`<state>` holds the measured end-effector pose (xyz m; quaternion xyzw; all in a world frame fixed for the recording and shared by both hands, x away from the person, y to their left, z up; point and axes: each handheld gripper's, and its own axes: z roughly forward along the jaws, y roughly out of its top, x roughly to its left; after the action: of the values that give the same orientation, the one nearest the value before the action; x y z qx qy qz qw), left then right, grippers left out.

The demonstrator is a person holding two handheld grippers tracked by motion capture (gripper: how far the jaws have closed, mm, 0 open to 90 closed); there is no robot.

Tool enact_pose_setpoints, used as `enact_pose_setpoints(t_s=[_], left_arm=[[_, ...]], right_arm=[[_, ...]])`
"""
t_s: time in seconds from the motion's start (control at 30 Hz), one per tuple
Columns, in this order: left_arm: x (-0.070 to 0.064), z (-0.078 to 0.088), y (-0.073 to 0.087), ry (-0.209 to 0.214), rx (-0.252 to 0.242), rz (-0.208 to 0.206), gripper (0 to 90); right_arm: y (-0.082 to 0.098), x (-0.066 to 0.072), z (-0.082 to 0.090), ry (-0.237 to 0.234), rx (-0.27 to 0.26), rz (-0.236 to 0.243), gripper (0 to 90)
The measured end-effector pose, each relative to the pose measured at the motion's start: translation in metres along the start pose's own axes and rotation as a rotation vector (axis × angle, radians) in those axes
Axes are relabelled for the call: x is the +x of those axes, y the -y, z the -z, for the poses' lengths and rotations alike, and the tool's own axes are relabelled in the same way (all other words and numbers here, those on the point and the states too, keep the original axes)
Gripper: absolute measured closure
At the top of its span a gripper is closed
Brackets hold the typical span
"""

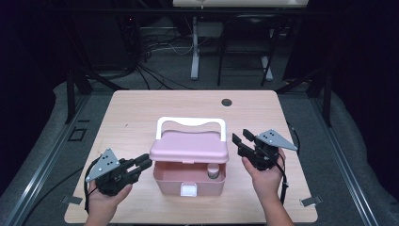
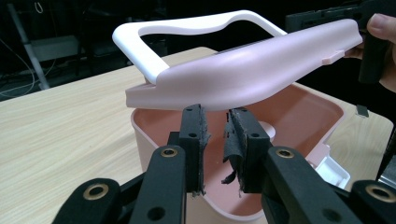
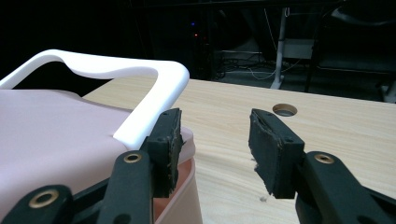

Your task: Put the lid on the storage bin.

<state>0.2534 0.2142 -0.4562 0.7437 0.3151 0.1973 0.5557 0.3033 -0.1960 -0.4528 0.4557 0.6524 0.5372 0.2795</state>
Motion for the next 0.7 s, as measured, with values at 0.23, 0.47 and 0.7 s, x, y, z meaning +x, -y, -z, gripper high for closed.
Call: enact_pose_setpoints(t_s=[0.23,0.47,0.7], left_arm=[[0.0,0.0,0.004,0.008,0.006,-0.001,76.3],[0.0,0.002,0.008,0.02,0.025,0.002,76.4],[-0.001,0.001,0.014,0.026,0.031,0.009,76.4]], right_arm=[[0.0,0.0,0.0,0.001,-0.004,-0.004,53.3],[0.0,0.0,0.0,-0.001,-0.002,-0.005,53.1],[0.001,0.0,0.0,-0.001,-0.002,-0.008,52.9]])
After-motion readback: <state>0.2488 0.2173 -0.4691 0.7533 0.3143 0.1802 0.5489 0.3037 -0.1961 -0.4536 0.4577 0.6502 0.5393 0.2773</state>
